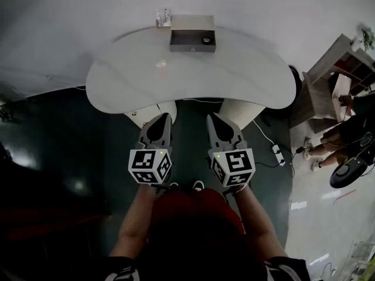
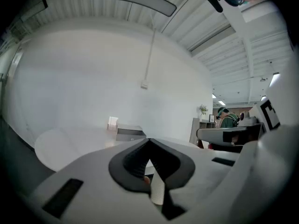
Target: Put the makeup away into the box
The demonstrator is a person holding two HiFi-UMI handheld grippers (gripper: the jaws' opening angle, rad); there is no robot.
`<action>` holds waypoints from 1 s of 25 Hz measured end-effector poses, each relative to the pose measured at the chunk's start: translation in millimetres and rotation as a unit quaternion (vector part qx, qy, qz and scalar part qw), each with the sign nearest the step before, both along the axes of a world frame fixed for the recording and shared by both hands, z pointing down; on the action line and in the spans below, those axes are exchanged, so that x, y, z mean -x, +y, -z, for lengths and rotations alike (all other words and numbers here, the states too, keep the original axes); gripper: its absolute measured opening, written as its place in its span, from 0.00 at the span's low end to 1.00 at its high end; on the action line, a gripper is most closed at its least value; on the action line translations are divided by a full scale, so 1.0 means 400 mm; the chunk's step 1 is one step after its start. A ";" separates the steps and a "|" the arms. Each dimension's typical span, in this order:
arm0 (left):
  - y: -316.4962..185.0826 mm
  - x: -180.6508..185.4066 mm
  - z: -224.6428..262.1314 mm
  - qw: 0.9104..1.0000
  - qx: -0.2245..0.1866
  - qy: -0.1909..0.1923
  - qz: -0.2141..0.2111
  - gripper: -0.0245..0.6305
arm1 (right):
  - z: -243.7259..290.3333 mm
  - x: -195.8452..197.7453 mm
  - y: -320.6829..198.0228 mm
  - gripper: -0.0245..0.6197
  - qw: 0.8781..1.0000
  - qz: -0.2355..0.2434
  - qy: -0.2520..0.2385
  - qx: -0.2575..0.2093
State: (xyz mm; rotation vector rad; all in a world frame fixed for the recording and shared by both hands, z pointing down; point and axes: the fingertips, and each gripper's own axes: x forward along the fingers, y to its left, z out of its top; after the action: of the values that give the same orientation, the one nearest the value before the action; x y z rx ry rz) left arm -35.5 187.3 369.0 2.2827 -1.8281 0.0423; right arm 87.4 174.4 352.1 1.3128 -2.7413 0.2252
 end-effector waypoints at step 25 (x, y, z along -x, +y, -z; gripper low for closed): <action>0.020 0.001 0.043 0.999 -0.011 -0.010 0.051 0.07 | -0.019 -0.059 -0.001 0.06 1.000 0.005 -0.020 0.016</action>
State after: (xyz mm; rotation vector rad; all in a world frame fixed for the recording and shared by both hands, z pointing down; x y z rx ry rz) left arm -35.8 195.2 351.8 2.2069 -1.9620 0.0306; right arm 111.1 173.9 359.9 1.3004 -2.7639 0.2971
